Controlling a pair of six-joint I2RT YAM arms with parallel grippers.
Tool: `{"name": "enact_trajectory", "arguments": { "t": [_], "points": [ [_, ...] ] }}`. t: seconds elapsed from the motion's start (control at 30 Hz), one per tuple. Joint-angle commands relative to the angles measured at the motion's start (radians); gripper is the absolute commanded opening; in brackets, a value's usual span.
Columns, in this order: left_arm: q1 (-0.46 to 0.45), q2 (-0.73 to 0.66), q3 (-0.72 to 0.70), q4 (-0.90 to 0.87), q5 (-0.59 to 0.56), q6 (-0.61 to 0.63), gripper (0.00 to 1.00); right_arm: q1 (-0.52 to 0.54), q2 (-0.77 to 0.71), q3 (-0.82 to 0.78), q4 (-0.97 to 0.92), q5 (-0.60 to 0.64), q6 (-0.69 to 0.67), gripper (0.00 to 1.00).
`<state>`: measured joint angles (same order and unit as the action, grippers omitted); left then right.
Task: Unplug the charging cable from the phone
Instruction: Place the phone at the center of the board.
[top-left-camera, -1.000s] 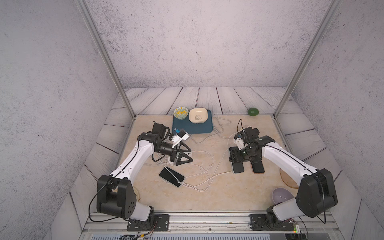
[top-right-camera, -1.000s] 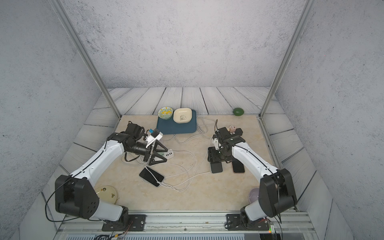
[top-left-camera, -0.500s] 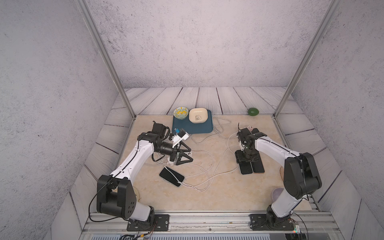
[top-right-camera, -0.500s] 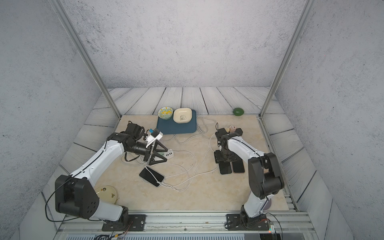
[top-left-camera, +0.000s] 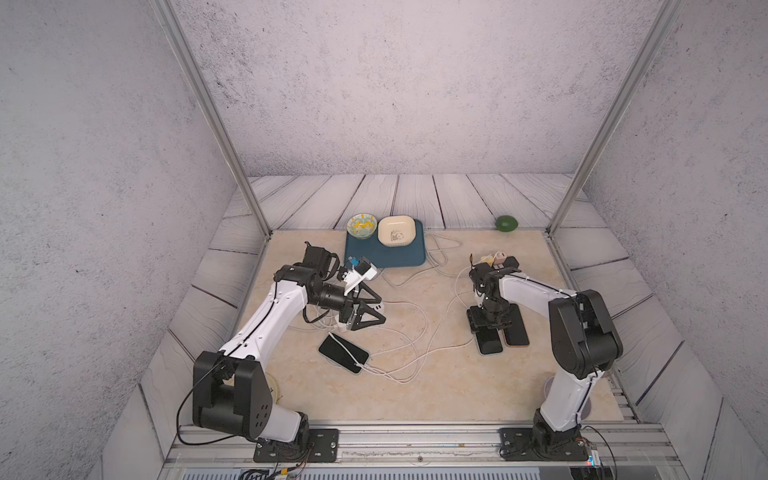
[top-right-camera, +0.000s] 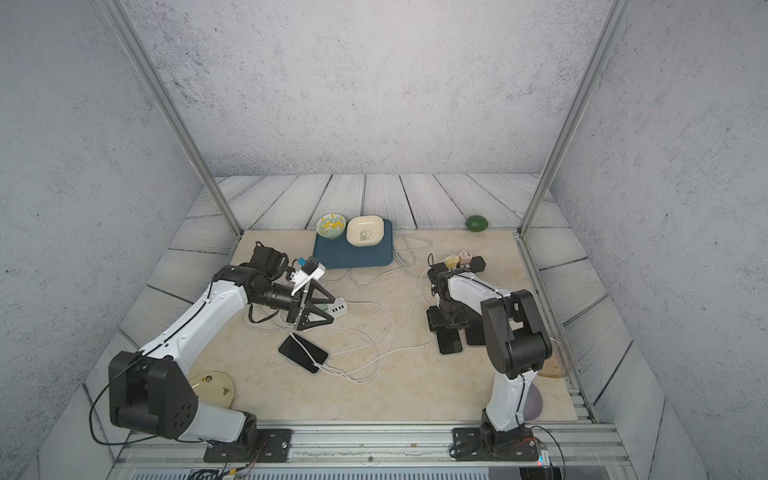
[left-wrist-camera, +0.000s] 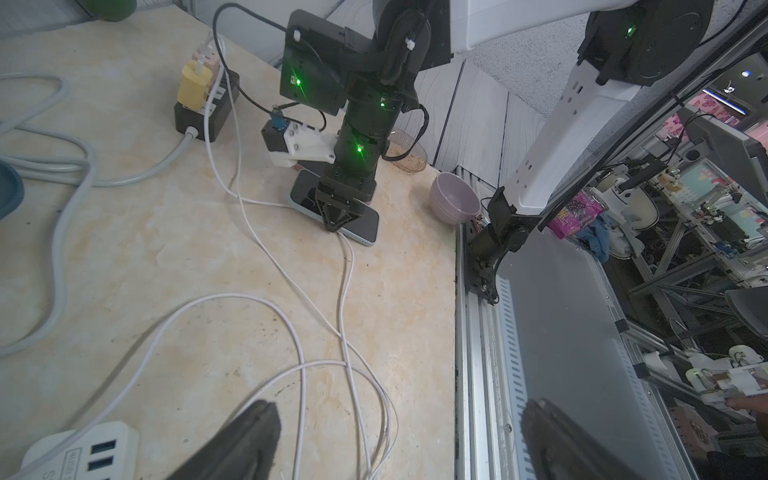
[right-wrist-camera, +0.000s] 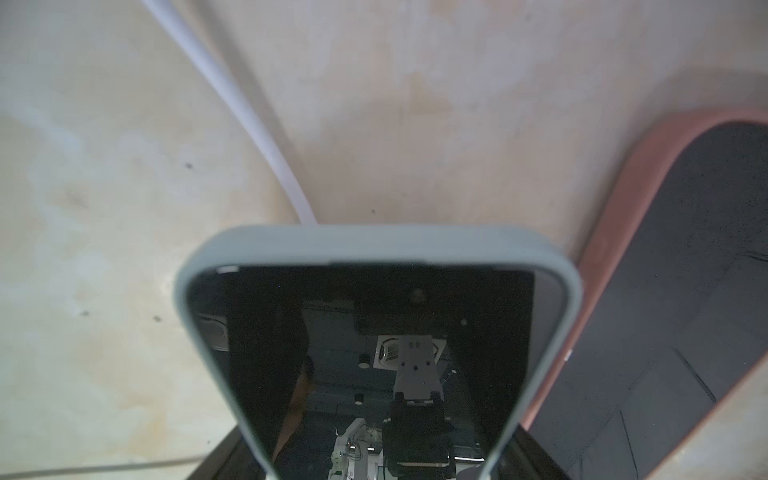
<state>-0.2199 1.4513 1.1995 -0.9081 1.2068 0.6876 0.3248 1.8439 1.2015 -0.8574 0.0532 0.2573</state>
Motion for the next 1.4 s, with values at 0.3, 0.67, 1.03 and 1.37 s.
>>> {"name": "enact_trajectory", "arguments": {
  "t": [0.3,0.67,1.03,1.37],
  "points": [
    [0.014,-0.028,0.011,-0.008,-0.002,-0.001,0.98,-0.002,-0.021,0.004,0.007,-0.003,-0.023,0.77],
    [0.041,-0.039,0.021,-0.023,-0.007,0.006,0.98,0.104,-0.131,0.037,0.003,0.027,-0.099,0.99],
    [0.154,-0.070,0.021,-0.040,0.013,0.021,0.98,0.371,-0.184,0.093,0.156,-0.177,-0.257,0.99],
    [0.315,-0.085,0.005,-0.051,0.051,0.042,0.98,0.559,-0.126,0.150,0.250,-0.373,-0.346,0.99]
  ]
}}
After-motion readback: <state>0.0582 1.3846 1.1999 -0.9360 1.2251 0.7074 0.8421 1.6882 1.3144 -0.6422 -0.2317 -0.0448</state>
